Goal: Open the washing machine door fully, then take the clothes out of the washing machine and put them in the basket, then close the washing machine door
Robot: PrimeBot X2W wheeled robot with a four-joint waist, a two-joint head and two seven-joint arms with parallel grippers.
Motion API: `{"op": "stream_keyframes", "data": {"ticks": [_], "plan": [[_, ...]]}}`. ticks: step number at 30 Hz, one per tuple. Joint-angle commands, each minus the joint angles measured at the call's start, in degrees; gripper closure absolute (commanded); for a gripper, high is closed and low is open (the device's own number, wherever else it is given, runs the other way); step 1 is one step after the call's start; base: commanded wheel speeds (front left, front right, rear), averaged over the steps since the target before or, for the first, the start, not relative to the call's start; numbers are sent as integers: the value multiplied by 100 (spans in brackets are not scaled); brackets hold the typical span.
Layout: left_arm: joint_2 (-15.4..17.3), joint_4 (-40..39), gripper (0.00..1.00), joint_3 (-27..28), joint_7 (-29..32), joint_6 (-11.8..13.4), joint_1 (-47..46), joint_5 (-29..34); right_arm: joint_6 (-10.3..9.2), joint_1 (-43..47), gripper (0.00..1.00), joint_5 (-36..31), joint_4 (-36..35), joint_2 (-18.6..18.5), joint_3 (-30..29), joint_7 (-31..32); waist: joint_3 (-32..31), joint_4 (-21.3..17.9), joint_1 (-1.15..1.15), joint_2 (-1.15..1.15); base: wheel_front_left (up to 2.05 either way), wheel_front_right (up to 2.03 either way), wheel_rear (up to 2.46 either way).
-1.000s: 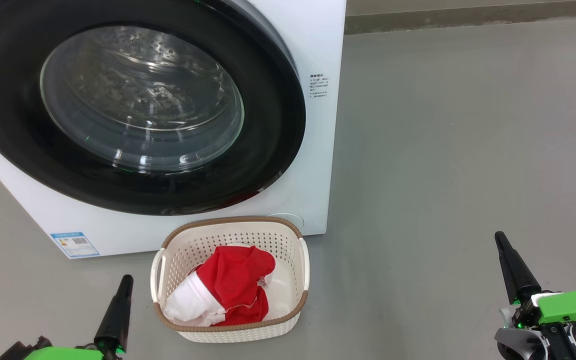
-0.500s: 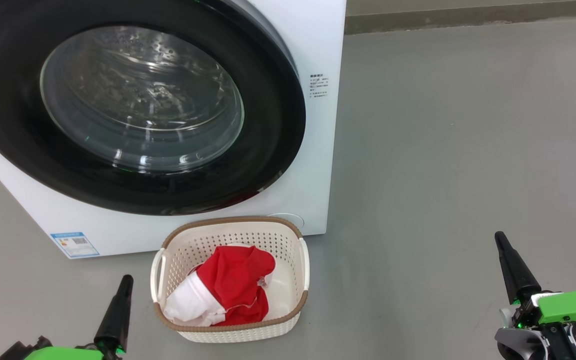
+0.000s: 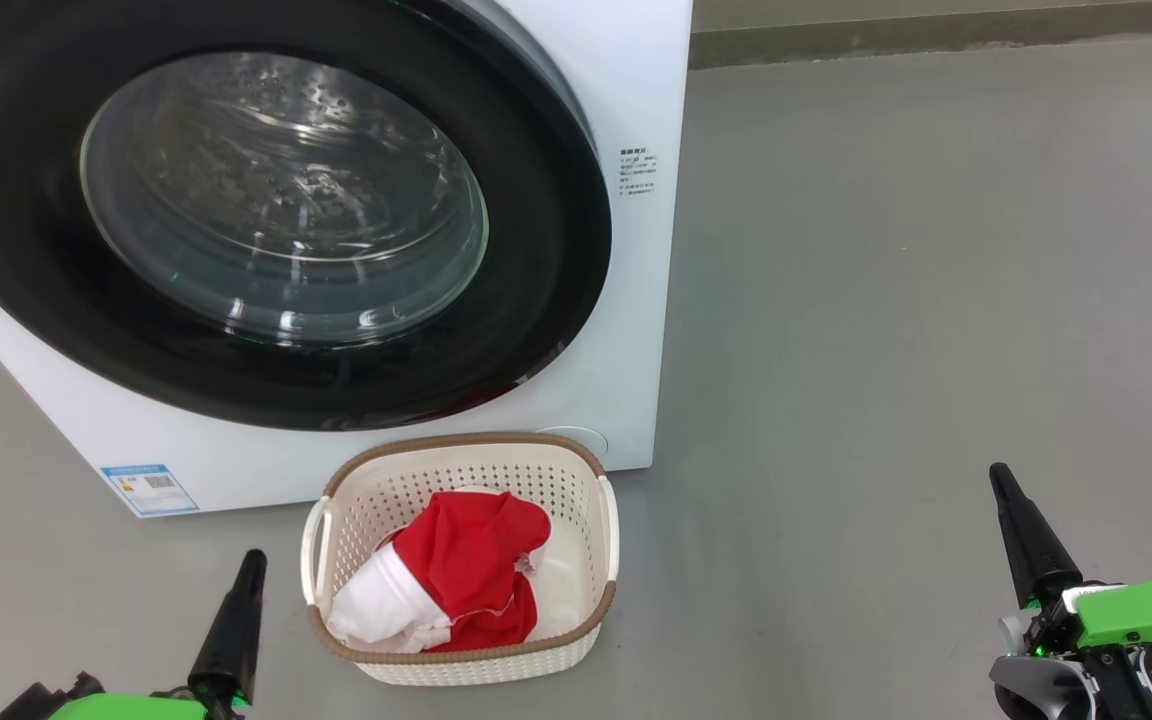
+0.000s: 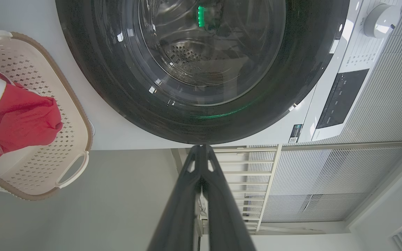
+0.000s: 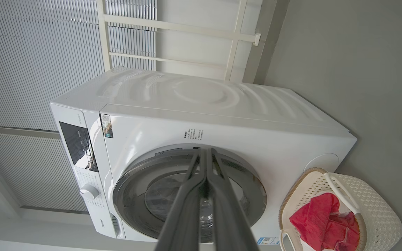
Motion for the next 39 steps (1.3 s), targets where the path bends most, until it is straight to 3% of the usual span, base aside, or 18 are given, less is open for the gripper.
{"op": "stream_keyframes", "data": {"ticks": [1, 39], "plan": [[60, -117, 100, 198, 26, -39, -230, -41, 2, -235, 100, -2, -142, -49, 101, 35, 0, 0, 0, 0, 0, 0, 0], [60, -118, 100, 197, 26, -39, -230, -42, 2, -235, 100, -2, -142, -49, 102, 34, 0, 0, 0, 0, 0, 0, 0]]}}
